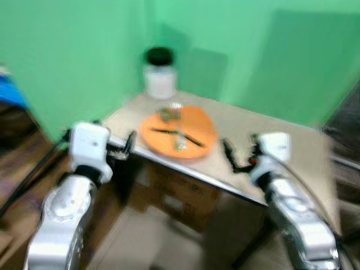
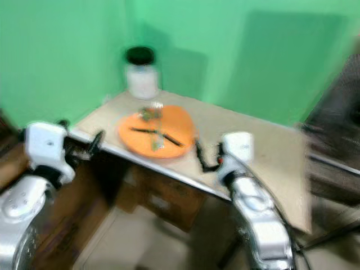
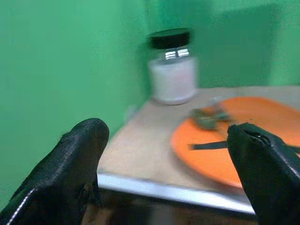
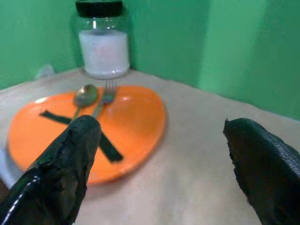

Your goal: Setting the table

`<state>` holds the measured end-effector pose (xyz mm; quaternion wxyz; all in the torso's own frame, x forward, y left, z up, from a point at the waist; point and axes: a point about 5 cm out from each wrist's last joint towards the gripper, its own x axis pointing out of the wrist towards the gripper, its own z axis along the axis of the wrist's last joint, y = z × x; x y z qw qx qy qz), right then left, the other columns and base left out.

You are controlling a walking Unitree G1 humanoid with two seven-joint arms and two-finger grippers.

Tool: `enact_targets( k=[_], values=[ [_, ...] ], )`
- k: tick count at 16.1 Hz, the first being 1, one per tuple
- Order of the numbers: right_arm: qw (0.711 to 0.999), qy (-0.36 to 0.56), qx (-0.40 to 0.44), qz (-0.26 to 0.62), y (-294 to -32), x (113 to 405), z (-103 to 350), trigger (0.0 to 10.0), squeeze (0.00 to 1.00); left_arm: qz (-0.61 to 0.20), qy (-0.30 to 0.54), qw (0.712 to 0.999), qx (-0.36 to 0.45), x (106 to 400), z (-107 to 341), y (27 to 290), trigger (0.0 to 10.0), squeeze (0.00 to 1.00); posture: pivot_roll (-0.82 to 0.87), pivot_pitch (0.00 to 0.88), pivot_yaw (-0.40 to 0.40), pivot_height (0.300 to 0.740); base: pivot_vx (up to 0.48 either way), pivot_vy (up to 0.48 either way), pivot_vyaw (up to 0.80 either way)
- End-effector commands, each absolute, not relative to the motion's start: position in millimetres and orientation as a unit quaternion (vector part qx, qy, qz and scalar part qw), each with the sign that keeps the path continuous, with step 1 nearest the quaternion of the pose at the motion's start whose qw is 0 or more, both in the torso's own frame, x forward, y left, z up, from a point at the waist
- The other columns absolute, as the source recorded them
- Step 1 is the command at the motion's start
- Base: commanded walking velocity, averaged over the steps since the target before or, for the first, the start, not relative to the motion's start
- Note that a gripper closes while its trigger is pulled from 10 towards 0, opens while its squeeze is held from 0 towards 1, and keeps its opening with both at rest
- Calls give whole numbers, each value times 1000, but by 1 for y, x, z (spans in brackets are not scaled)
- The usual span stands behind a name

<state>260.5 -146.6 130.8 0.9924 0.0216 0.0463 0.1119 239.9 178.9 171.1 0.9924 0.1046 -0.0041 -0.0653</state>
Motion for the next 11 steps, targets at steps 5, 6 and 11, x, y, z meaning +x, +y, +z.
enact_targets(
  k=[5,6,11],
  values=[
    [990,38,56,122,-138,262,135,10000,0,-56,-1,992,115,240,173,185,10000,0,-22,19,-23,740,306,0,124],
    [990,37,56,123,-138,262,136,10000,0,-58,0,992,115,240,172,185,10000,0,-22,19,-23,740,307,0,0],
    [987,49,63,138,-135,262,134,10000,0,-61,2,991,117,241,172,185,10000,0,-22,19,-15,740,303,0,0]
  ],
)
